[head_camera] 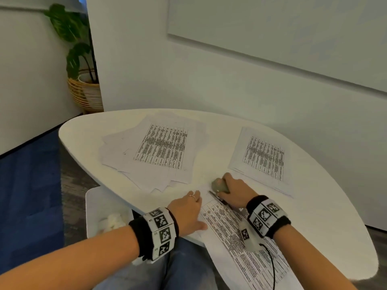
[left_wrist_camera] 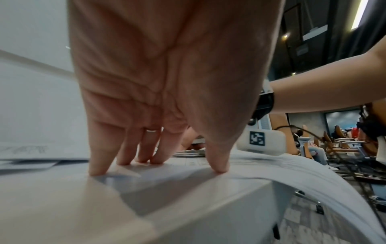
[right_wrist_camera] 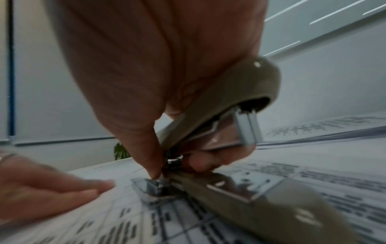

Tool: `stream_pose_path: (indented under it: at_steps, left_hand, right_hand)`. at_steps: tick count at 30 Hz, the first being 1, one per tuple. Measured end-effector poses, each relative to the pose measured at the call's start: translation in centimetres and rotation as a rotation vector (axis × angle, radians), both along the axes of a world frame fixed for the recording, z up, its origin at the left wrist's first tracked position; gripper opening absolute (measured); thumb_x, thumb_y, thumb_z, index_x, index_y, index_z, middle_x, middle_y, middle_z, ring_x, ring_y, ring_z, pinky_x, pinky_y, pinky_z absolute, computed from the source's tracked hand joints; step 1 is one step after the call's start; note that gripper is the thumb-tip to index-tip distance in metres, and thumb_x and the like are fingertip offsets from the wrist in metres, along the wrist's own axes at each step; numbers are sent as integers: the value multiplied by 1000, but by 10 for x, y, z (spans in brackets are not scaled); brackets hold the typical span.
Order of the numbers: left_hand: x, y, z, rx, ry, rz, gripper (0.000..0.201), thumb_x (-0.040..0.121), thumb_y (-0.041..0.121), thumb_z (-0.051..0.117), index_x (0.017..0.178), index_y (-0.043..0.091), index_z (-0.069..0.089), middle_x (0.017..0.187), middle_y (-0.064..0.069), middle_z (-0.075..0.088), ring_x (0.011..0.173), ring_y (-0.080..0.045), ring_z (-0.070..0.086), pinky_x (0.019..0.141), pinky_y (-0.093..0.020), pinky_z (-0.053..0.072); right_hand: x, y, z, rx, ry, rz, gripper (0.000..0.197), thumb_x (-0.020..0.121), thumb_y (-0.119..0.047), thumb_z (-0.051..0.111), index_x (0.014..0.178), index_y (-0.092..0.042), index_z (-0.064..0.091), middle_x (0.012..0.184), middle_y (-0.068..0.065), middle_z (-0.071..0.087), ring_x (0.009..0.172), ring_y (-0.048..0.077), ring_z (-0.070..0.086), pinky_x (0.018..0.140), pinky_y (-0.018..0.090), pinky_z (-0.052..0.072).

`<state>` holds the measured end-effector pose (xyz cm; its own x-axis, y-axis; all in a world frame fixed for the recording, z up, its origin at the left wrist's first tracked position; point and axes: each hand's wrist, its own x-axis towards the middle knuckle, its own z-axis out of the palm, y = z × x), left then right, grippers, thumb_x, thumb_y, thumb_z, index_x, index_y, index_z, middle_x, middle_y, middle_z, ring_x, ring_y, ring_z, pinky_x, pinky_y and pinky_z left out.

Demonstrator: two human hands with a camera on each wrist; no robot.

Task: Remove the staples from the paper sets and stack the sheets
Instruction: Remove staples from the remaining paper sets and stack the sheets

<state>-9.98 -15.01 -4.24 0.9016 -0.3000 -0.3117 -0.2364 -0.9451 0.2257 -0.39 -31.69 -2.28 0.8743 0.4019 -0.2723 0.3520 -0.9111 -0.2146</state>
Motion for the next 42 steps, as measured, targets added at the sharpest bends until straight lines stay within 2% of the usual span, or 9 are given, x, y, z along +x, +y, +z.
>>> stream_pose_path:
  at_steps: [4,12,16,20,26,28,32,36,42]
  left_hand:
    - [16,2,2,-33,19,3,88,91,54,50,153,9,6,160,-3,-4,147,-18,2,118,-35,20]
    - [25,-2,8,100,13,-79,80,90,56,48,153,21,12,159,-10,4,145,-26,13,113,-42,30]
    - [28,-3,11,157,-2,-99,80,88,59,50,151,22,19,157,-10,11,141,-28,20,109,-42,34]
    - [28,-2,10,183,-21,-110,80,87,62,49,151,23,20,157,-9,12,140,-28,22,108,-42,36]
    - [30,-1,6,180,-33,-135,82,84,63,51,150,22,25,158,-4,14,140,-29,24,110,-44,34]
    - [31,-1,6,185,-36,-127,82,84,63,52,149,21,26,158,-5,15,140,-29,24,111,-43,33]
    - [34,0,3,177,-55,-106,78,83,60,55,145,17,36,153,-11,24,136,-30,30,109,-42,35]
    - [36,1,-1,155,-64,-83,77,81,62,57,142,18,41,148,-11,32,131,-29,35,105,-42,39]
    - [40,4,-2,156,-63,-69,77,81,63,56,142,17,41,148,-11,34,132,-29,34,107,-43,37]
  right_hand:
    - [-2,4,-10,-99,-121,67,38,93,-29,51,125,-15,36,112,8,58,93,25,59,69,31,42]
    - [-3,11,-15,-169,-181,59,37,94,-24,47,128,-16,34,111,8,57,92,27,60,68,33,41]
    - [-11,19,-20,-166,-192,0,29,97,-19,41,122,-5,36,105,12,61,89,29,61,63,31,39]
    - [-16,29,-21,-115,-175,-91,27,98,-19,38,118,-1,39,104,15,63,91,32,62,65,31,38]
    - [-3,25,-13,-196,-216,86,37,93,-21,48,126,-16,33,111,9,55,90,29,58,70,37,46]
    - [3,27,-11,-212,-214,113,38,92,-20,50,126,-16,33,110,9,55,88,28,58,70,37,46]
    - [-7,43,-17,-138,-159,-66,30,96,-16,42,122,-5,36,109,14,59,91,30,59,67,33,42]
    - [-3,58,-16,-39,-73,-241,32,96,-16,45,123,-1,37,116,17,56,103,33,59,72,33,42]
    - [0,64,-12,-31,-53,-257,38,96,-23,45,126,-2,34,117,18,58,103,34,59,72,34,41]
